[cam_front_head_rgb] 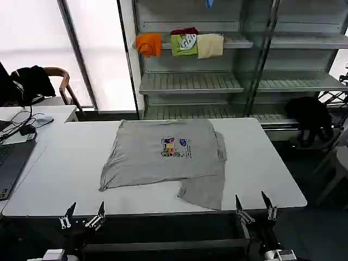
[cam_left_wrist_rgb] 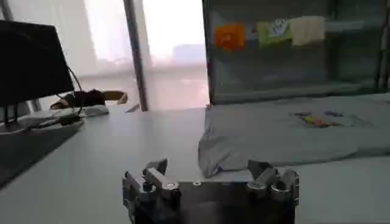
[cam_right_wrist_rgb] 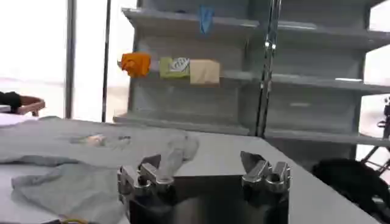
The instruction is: Fold and organize the clothes.
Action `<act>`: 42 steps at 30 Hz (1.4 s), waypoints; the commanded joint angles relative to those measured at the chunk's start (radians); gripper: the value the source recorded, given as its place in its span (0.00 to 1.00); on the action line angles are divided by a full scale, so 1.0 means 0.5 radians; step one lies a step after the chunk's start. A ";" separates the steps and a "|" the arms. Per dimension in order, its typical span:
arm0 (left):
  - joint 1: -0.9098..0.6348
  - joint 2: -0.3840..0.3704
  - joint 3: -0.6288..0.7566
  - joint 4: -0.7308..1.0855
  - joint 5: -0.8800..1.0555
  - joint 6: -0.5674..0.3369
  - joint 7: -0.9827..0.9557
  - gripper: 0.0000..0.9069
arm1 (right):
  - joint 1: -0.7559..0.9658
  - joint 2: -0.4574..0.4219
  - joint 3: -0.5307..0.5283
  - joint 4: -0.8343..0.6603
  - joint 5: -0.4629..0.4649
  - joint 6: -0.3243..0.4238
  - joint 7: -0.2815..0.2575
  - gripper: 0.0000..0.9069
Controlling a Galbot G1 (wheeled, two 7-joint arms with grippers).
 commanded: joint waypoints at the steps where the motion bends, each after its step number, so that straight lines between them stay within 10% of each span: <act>1: -0.223 0.126 -0.021 -0.169 -0.266 0.544 -0.001 1.00 | 0.212 0.028 -0.194 0.165 0.088 -0.654 0.167 1.00; 5: -0.283 0.257 -0.057 -0.154 -0.479 0.736 0.016 1.00 | 0.332 0.024 -0.337 0.238 0.240 -1.122 0.310 1.00; 42: -0.995 0.273 0.074 0.675 -0.724 0.784 0.330 0.98 | 0.490 0.057 -0.414 0.010 0.277 -1.119 0.224 1.00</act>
